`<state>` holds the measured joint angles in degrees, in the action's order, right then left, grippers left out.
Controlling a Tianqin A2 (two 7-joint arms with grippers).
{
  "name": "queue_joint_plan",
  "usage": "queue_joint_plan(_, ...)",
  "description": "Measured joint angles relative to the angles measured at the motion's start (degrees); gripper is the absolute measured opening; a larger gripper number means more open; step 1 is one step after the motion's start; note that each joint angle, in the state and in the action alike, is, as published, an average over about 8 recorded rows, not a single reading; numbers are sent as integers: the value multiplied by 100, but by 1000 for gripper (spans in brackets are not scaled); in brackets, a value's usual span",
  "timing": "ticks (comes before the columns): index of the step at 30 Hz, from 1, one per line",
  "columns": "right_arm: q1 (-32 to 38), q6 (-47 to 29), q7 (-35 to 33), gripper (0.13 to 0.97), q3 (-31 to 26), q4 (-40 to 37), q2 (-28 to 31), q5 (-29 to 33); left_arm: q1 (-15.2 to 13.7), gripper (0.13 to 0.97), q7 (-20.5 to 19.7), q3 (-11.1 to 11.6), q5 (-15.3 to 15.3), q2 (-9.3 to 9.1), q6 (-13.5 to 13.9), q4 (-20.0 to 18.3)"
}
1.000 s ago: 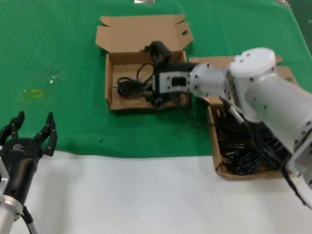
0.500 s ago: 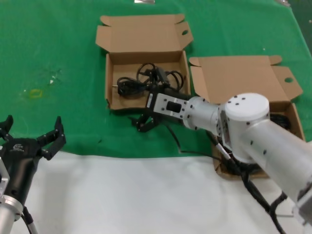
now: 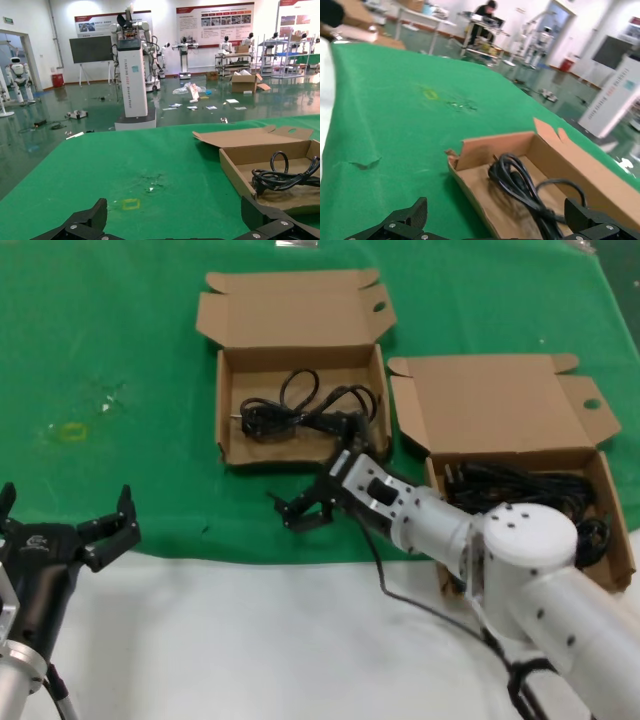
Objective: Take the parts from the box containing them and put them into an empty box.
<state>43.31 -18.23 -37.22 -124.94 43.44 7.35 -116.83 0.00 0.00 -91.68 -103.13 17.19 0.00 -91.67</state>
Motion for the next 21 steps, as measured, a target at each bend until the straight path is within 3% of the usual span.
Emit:
queue_joint_plan(5, -511, 213, 435, 966, 389, 564, 116, 160, 0, 935, 0, 0, 0, 0, 0, 0)
queue_joint_plan(21, -2127, 894, 1825, 966, 1633, 2367, 483, 672, 0, 966, 0, 0, 0, 0, 0, 0)
